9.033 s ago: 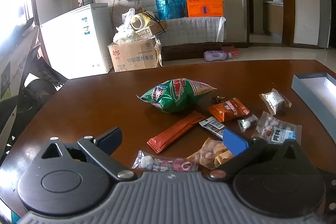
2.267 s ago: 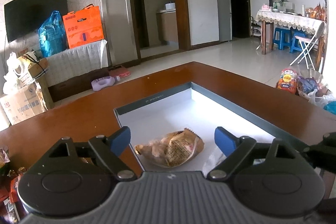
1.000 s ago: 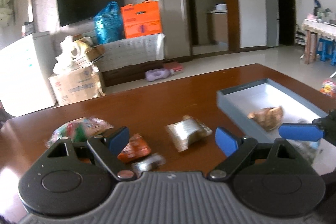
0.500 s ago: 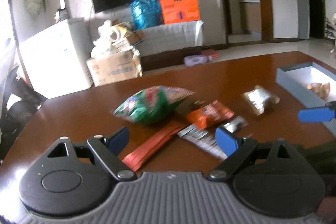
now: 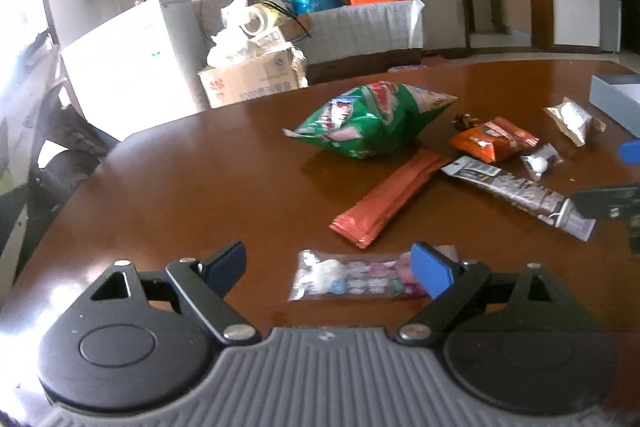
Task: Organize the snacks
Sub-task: 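Grasp the dark tube with the right gripper while the left gripper grasps the candy packet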
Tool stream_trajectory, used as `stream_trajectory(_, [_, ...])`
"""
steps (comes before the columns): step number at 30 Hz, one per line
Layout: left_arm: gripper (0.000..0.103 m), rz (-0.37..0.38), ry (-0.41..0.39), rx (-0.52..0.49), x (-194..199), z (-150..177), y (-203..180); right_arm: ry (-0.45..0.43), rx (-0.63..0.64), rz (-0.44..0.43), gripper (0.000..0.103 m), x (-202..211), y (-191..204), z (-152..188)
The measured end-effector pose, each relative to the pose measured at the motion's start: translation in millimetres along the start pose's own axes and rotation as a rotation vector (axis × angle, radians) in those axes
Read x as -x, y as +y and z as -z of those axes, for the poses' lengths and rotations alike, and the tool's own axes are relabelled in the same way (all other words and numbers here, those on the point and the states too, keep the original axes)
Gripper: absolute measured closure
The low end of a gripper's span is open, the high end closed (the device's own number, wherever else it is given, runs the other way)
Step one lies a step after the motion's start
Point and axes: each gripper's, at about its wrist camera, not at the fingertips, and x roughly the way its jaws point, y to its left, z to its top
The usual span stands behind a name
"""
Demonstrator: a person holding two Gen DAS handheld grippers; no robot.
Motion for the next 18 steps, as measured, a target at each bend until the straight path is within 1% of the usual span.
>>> stream_trajectory(4, [0.013,0.011,0.017,-0.014,-9.5,1.0,-7.4,0.012,0.037,-0.015,0.028,-10.9,13.7,-4.1])
stream_trajectory(8, [0.013,0.025,0.022,0.005,-14.2,2.1,-5.4,0.034,0.063,-0.029,0.028,-23.0,21.4,-3.8])
stream_trajectory(9, [0.013,0.028,0.025,0.014,-14.9,2.5,-4.7,0.04,0.064,-0.036,0.029,-26.0,22.5,-3.3])
stream_trajectory(10, [0.013,0.031,0.029,0.023,-16.3,2.3,-3.5,0.049,0.062,-0.048,0.034,-29.0,23.1,-3.0])
stream_trajectory(11, [0.013,0.032,0.031,0.028,-17.6,1.9,-2.6,0.05,0.049,-0.066,0.035,-31.8,22.7,-3.1])
stream_trajectory(13, [0.013,0.03,0.033,0.034,-18.2,2.3,-2.0,0.05,0.022,-0.091,0.04,-35.3,21.3,-3.7])
stream_trajectory(16, [0.013,0.029,0.04,0.057,-21.6,1.7,0.2,0.042,-0.002,-0.107,0.041,-39.6,20.7,-4.1])
stream_trajectory(17, [0.013,0.031,0.042,0.066,-23.9,0.6,0.6,0.041,-0.011,-0.116,0.044,-40.5,19.8,-4.8])
stream_trajectory(18, [0.01,0.031,0.044,0.075,-24.3,2.0,2.7,0.04,-0.011,-0.119,0.05,-41.1,19.7,-6.0])
